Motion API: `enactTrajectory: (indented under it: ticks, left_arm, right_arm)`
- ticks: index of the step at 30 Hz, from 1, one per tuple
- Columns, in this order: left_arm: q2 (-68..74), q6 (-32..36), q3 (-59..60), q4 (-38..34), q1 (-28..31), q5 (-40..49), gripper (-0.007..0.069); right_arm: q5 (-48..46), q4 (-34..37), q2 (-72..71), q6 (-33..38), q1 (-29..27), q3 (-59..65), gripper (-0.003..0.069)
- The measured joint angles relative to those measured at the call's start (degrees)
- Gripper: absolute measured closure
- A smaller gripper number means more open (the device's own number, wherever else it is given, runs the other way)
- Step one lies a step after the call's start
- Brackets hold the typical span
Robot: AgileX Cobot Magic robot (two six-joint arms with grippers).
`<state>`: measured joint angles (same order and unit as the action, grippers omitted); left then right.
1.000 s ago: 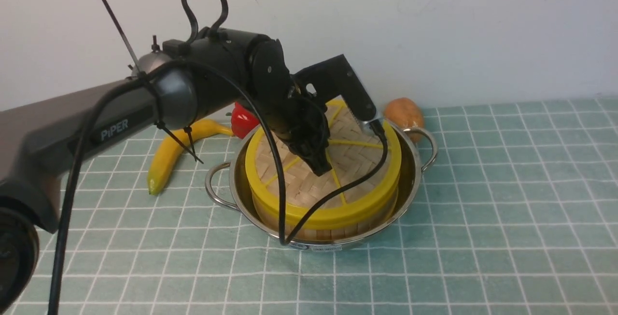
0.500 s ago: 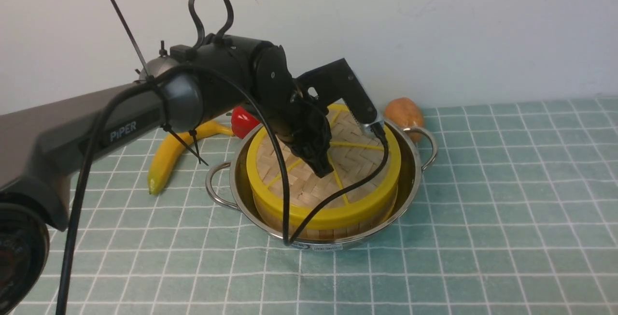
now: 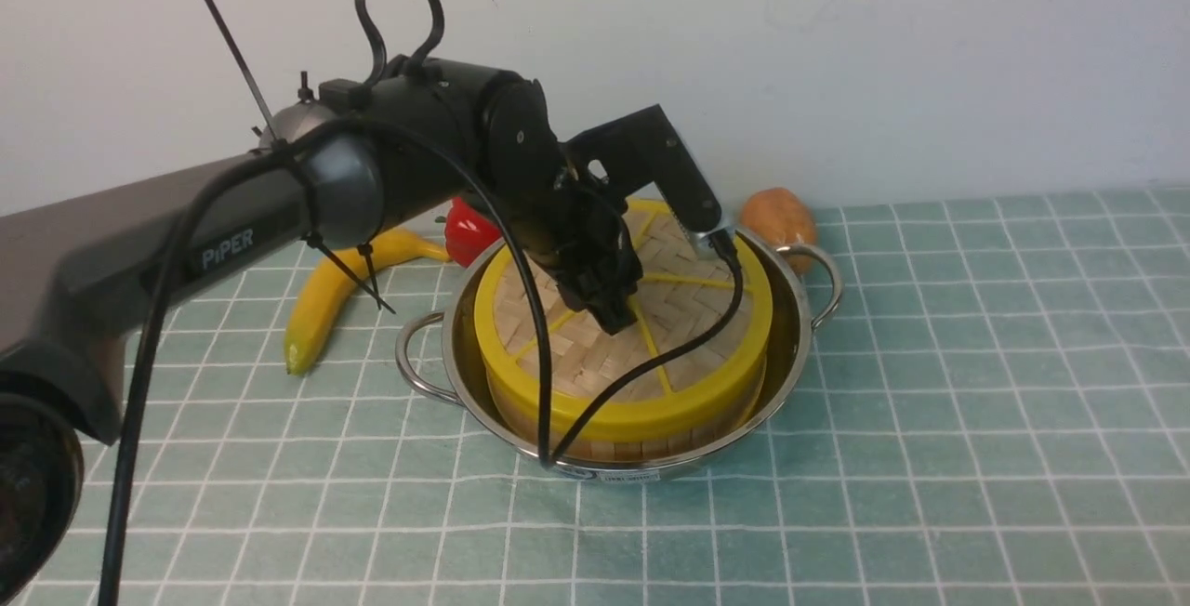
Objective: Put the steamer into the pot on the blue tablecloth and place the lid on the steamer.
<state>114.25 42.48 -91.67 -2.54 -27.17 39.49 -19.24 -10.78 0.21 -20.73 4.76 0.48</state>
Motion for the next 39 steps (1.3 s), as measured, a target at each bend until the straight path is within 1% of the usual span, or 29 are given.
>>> enactTrajectory:
  ticks: [1,2,3,7,12,16,20,23,29,32,36,39]
  left_arm:
    - [-0.24,0.01,0.00,0.00,0.00,0.11,0.0191]
    - [-1.63,-0.21,0.00,0.00,0.00,0.57,0.0157]
    - [-2.82,-0.26,0.00,0.00,0.00,1.06,0.0141]
    - [-8.68,-2.14,0.00,0.00,0.00,2.82,0.0112]
    - [-15.82,-3.03,0.00,0.14,0.00,2.32,0.0109]
    - [-19.14,-3.03,0.00,0.14,0.05,-0.21,0.0109]
    - [-19.73,-3.03,0.00,0.14,0.05,-2.72,0.0109]
    - [-19.68,-1.99,0.00,1.91,0.05,-5.03,0.0109]
    - [-19.36,-1.54,0.00,3.58,0.05,-6.29,0.0109]
    - [-19.39,-3.38,0.11,3.58,0.05,-5.20,0.0109]
    - [-24.65,-12.43,5.20,3.58,2.01,-1.31,0.0109]
    - [-32.86,-17.90,12.96,3.18,5.29,-2.00,0.0109]
  right_arm:
    - [0.00,0.00,0.00,0.00,0.00,0.00,0.0416]
    - [0.00,0.00,0.00,0.00,0.00,0.00,0.0416]
    - [0.00,0.00,0.00,0.00,0.00,0.00,0.0416]
    - [0.00,0.00,0.00,0.00,0.00,0.00,0.0416]
    - [0.00,0.00,0.00,0.00,0.00,0.00,0.0416]
    - [0.00,0.00,0.00,0.00,0.00,0.00,0.0416]
    - [0.00,0.00,0.00,0.00,0.00,0.00,0.0416]
    - [0.00,0.00,0.00,0.00,0.00,0.00,0.0416]
    - [0.00,0.00,0.00,0.00,0.00,0.00,0.0416]
    - [0.00,0.00,0.00,0.00,0.00,0.00,0.0416]
    - [0.00,0.00,0.00,0.00,0.00,0.00,0.0416]
    - [0.00,0.00,0.00,0.00,0.00,0.00,0.0416]
